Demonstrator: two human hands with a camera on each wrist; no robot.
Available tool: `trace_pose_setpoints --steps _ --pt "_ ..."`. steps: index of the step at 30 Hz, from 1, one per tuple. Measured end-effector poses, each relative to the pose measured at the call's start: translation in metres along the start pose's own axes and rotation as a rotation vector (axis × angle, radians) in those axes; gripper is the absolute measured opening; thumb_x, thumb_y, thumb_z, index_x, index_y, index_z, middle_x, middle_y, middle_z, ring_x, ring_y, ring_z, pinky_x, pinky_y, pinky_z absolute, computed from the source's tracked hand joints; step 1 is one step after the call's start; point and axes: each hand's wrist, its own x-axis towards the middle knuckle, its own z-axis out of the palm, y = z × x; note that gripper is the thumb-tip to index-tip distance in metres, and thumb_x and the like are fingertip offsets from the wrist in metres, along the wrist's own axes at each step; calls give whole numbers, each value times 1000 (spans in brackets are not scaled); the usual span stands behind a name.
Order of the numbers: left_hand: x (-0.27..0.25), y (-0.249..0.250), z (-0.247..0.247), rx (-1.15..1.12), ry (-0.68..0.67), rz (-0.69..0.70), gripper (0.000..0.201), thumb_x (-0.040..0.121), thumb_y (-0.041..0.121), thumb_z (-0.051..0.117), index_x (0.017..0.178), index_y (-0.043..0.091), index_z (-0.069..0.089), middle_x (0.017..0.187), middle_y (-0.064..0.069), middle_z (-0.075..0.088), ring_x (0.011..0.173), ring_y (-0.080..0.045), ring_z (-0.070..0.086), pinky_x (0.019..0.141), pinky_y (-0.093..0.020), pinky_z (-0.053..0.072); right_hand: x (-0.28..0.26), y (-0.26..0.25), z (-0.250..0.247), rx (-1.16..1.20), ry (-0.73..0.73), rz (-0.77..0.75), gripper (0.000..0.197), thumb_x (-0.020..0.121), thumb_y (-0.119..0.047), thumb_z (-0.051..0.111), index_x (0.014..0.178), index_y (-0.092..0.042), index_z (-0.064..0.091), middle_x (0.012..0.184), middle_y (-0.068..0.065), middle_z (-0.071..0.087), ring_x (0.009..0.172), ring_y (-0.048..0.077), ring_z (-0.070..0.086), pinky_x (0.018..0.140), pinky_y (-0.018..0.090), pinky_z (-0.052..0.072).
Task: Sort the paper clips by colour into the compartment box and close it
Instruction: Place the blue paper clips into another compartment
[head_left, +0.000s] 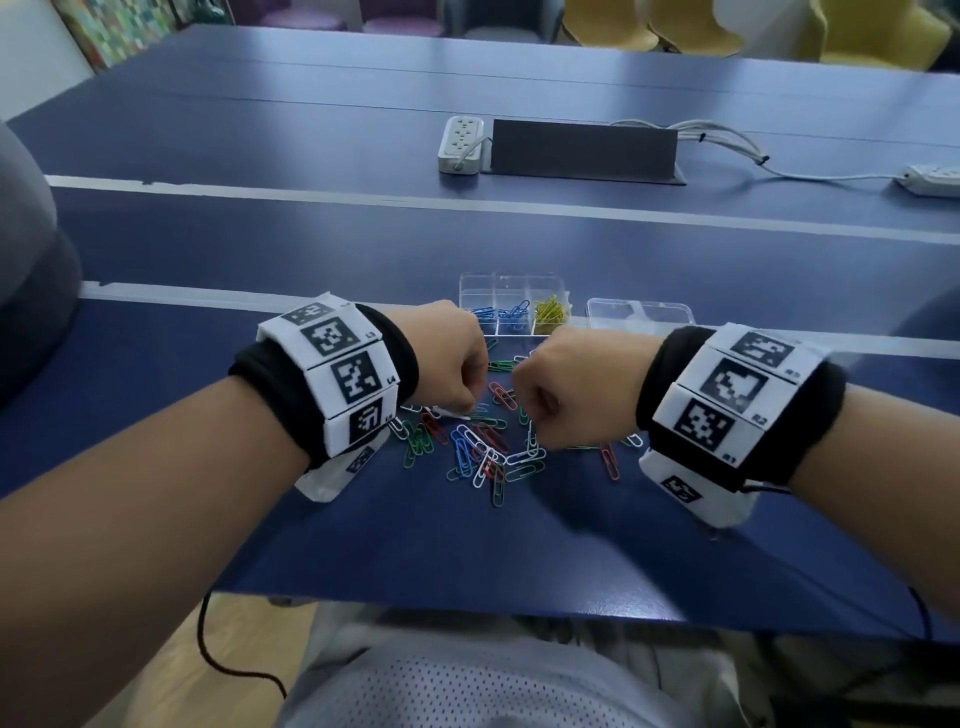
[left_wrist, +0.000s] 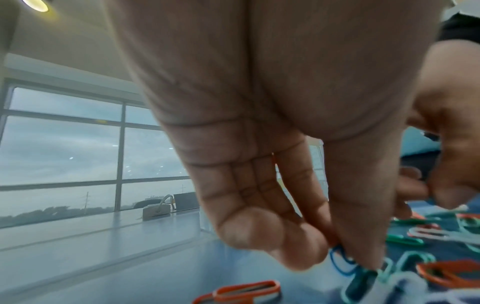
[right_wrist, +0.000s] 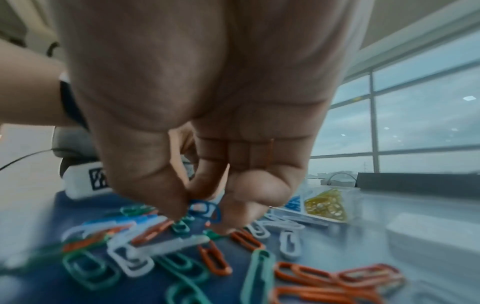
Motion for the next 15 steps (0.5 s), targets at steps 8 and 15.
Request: trace_pose_setpoints --steps 8,15 --pt "-12 -17 -3 -87 97 -37 19 85 15 56 100 24 65 74 11 55 73 -12 50 68 -18 36 17 -37 -2 158 94 -5 26 88 -14 47 93 -12 73 85 5 68 73 22 50 72 28 51" --pt "-21 -27 0 -179 157 -88 16 86 11 54 89 26 61 71 9 59 55 4 47 54 -11 37 26 -60 2 69 66 80 22 82 -26 67 88 -6 64 62 0 29 71 26 45 65 29 40"
